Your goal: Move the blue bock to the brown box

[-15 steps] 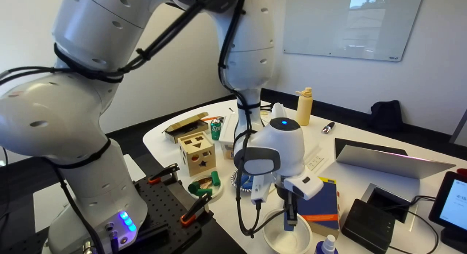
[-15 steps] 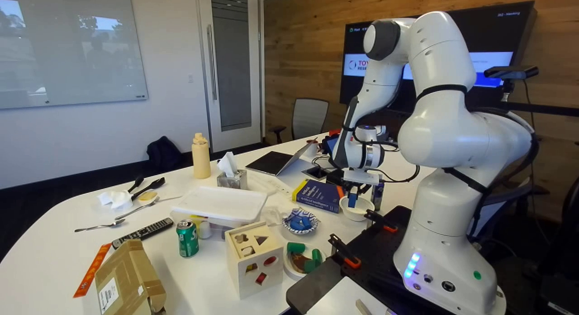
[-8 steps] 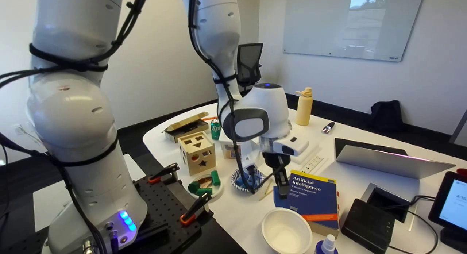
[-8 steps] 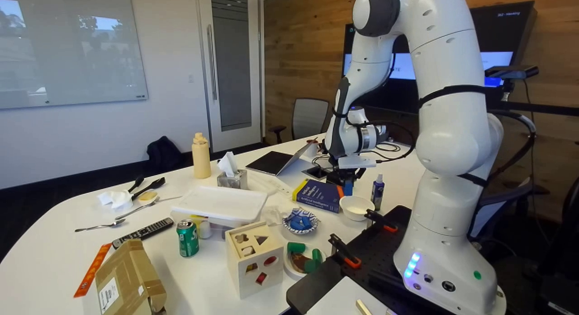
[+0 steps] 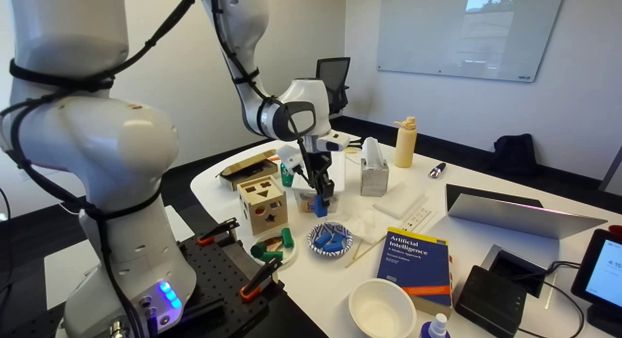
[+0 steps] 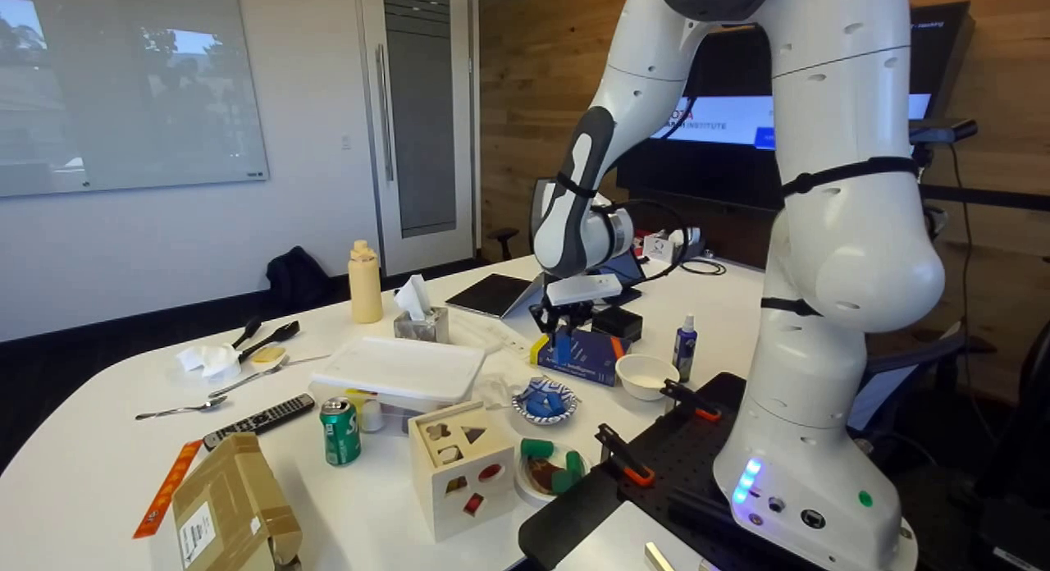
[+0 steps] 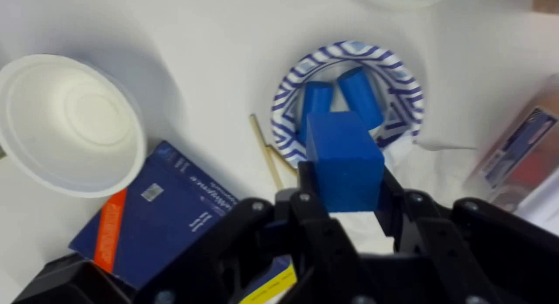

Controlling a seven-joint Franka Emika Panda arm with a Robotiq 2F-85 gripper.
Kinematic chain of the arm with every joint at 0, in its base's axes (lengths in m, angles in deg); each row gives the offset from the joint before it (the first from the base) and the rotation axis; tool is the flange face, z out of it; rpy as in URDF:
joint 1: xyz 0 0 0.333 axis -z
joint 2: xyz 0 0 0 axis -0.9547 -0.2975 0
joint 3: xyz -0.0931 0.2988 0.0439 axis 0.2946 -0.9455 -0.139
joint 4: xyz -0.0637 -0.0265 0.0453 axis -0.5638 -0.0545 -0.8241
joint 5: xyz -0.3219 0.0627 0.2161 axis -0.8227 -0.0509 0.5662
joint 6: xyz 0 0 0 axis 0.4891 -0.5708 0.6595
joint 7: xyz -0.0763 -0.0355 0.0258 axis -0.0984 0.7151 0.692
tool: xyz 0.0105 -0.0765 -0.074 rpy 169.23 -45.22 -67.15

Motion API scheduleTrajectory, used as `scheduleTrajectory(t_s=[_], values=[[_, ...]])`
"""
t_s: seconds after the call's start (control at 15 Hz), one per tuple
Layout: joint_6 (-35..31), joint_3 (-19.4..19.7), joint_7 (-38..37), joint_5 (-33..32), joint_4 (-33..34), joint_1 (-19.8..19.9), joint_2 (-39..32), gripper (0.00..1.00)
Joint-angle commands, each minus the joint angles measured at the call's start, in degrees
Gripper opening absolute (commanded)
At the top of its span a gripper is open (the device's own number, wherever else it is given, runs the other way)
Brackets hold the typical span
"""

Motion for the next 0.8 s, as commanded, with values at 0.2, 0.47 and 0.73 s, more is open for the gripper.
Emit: scheduleTrajectory(t_s=[0.2, 0.47, 0.73], values=[[9.50, -2.02, -12.63, -6.52, 1.71, -16.00, 7.13, 0.09], [13.88, -16.37, -16.50, -6.17, 4.02, -9.98, 8.21, 0.09], [14.29, -28.29, -19.98, -6.49, 4.98, -2.01, 6.79, 0.09]])
